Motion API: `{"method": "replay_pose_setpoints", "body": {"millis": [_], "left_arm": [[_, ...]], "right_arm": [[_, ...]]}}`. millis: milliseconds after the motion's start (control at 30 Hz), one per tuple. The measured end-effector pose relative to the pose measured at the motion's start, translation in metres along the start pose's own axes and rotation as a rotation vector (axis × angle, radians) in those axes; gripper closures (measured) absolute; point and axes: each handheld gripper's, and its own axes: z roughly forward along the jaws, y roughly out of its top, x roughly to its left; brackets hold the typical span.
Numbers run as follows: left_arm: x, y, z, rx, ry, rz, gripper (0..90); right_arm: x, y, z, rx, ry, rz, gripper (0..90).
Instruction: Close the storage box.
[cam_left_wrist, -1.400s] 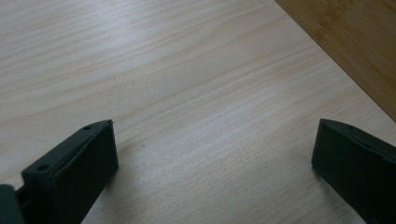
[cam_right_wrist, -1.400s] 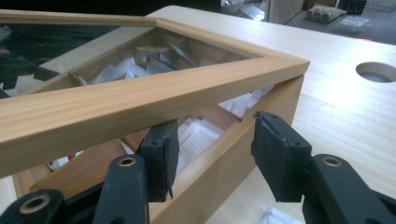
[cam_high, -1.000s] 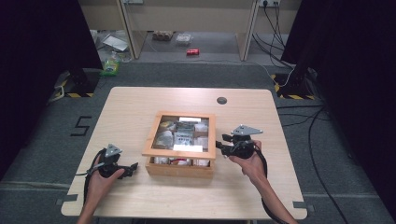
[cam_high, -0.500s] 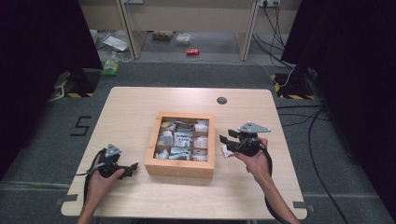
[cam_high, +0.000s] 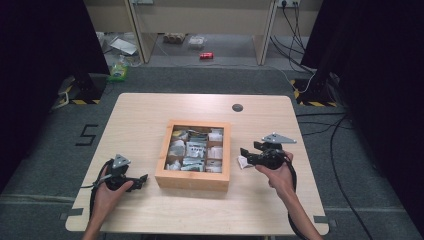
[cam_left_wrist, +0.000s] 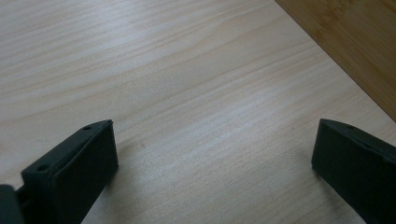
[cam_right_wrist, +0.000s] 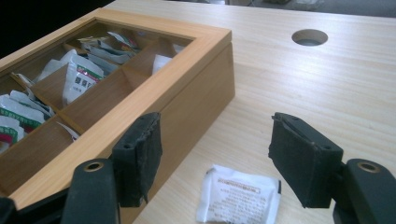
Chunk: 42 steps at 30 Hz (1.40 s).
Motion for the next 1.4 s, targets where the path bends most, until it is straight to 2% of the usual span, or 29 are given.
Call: {"method": "replay_pose_setpoints", "body": {"millis": [400, 933, 1100, 1400], "left_arm": [[0.0, 0.0, 0.0, 0.0, 0.0, 0.0, 0.0], [0.0, 0.0, 0.0, 0.0, 0.0, 0.0, 0.0], [0.0, 0.0, 0.0, 0.0, 0.0, 0.0, 0.0], [0.0, 0.0, 0.0, 0.0, 0.0, 0.0, 0.0]], "right_arm": [[-0.006, -0.015, -0.01, 0.03, -0.027, 0.021, 31.6], [-0.01, -0.041, -0.015, 0.086, -0.06, 0.005, 31.0], [-0.012, -0.049, -0.017, 0.102, -0.066, 0.016, 30.9], [-0.01, -0.058, -0.017, 0.125, -0.073, 0.003, 30.7]]}}
